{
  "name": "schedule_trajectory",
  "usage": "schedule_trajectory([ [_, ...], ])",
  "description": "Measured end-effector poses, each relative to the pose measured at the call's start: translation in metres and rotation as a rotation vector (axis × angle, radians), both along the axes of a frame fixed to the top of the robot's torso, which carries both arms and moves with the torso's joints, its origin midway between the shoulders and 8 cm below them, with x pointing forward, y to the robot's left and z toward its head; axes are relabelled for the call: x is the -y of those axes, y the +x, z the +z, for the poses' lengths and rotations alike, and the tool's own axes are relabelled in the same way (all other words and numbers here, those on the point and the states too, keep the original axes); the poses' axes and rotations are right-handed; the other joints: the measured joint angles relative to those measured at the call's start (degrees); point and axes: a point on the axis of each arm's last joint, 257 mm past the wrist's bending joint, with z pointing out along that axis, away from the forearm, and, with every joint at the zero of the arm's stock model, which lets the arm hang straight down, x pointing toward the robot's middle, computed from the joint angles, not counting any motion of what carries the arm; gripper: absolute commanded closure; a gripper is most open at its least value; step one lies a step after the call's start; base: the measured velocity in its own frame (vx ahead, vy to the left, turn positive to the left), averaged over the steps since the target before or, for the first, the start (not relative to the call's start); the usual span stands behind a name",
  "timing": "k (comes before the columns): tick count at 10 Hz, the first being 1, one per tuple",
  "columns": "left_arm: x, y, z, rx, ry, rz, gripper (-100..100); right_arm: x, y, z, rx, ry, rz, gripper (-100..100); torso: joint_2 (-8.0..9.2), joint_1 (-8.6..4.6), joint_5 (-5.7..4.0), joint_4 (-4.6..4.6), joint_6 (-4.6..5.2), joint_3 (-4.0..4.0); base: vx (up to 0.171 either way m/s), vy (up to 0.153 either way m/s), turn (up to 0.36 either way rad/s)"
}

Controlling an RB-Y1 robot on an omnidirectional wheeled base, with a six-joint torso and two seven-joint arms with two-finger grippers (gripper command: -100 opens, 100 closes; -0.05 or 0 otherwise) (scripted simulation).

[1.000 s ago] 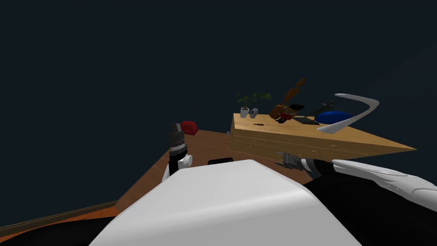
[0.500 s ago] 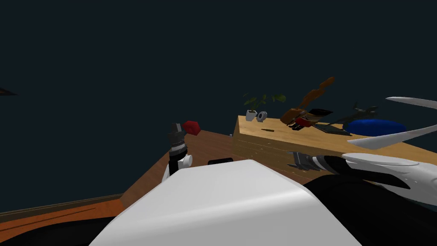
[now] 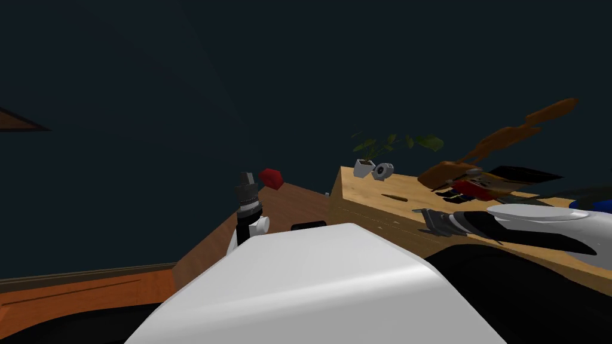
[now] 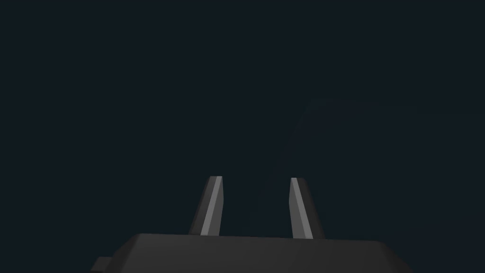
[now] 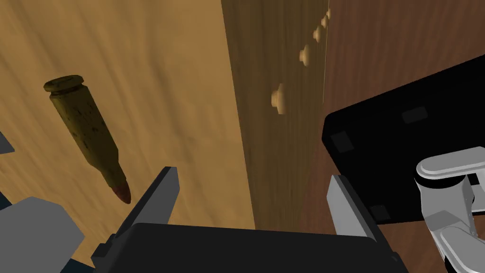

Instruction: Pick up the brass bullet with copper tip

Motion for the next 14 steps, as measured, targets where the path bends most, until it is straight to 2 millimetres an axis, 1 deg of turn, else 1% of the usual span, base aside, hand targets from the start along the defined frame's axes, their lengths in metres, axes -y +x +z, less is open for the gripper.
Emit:
schedule_trajectory([
  [1,0.000,0.000,0.000,0.000,0.000,0.000,0,0.011,0.002,0.005,-0.008,-0.032,0.009,-100,-0.09,0.09,0.00,-0.03,-0.01,-0.06,0.249,-0.125,0.172],
  [2,0.000,0.000,0.000,0.000,0.000,0.000,0,0.017,0.002,0.008,-0.014,-0.052,0.014,-100,-0.01,0.01,0.00,-0.02,0.01,-0.02,0.185,-0.135,0.144],
  [3,0.000,0.000,0.000,0.000,0.000,0.000,0,0.020,0.003,0.012,-0.017,-0.068,0.019,-100,0.18,0.01,-0.02,0.03,0.03,0.09,0.073,-0.057,0.040],
  [4,0.000,0.000,0.000,0.000,0.000,0.000,0,0.021,0.004,0.013,-0.015,-0.071,0.020,0,0.57,0.25,0.02,0.11,0.09,0.31,0.017,-0.012,0.001],
  [5,0.000,0.000,0.000,0.000,0.000,0.000,0,0.021,0.004,0.013,-0.015,-0.071,0.020,-100,0.84,0.44,0.08,0.19,0.10,0.48,-0.038,-0.019,0.246],
  [6,0.000,0.000,0.000,0.001,0.000,0.000,0,0.020,-0.001,0.009,-0.016,-0.068,0.004,-100,1.07,0.47,0.09,0.24,0.04,0.61,-0.082,-0.036,0.238],
  [8,0.000,0.000,0.000,0.001,0.000,0.000,0,0.024,-0.014,0.001,-0.012,-0.070,-0.040,-100,1.39,0.43,0.08,0.32,0.09,0.80,-0.099,-0.033,0.223],
  [9,0.000,0.000,0.000,0.000,0.000,0.000,0,0.027,-0.020,-0.005,-0.011,-0.070,-0.060,-100,1.42,0.41,0.07,0.33,0.12,0.82,-0.040,-0.017,0.035],
  [10,0.000,0.000,0.000,0.000,0.000,0.000,0,0.027,-0.021,-0.006,-0.011,-0.069,-0.064,100,1.28,0.46,0.09,0.31,0.15,0.75,-0.007,-0.003,-0.008],
  [14,0.000,0.000,0.000,0.000,0.000,0.000,0,0.028,-0.020,-0.005,-0.010,-0.072,-0.062,100,1.09,0.45,-0.02,0.24,0.18,0.63,0.000,-0.001,0.002],
])
